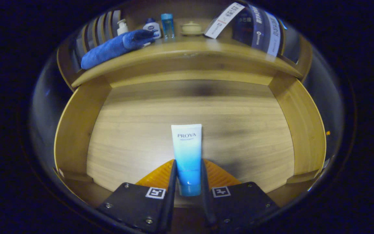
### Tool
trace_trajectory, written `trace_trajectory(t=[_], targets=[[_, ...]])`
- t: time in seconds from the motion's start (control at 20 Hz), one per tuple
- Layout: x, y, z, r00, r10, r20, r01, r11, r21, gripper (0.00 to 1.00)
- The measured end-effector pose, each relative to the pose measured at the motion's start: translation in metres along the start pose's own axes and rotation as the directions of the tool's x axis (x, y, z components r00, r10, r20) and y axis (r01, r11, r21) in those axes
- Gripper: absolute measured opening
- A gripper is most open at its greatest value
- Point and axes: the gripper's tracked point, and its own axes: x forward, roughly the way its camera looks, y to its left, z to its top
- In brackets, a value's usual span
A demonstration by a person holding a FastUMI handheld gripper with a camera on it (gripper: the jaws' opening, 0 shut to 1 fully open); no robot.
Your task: Pull open the drawer, take out the items inside it, and place them on the countertop above the cabinet.
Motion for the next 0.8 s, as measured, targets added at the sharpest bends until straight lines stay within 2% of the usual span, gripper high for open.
trace_trajectory(t=[0.2,0.4,0.6,0.8], targets=[[-0.034,0.011,0.029,0.981,0.066,0.185,-0.070,0.997,0.016,0.37],[-0.079,0.012,0.058,0.925,0.070,0.374,-0.065,0.998,-0.025,0.37],[-0.134,0.025,0.090,0.830,0.113,0.547,-0.089,0.994,-0.069,0.37],[-0.194,0.026,0.134,0.688,0.101,0.718,-0.083,0.995,-0.060,0.37]])
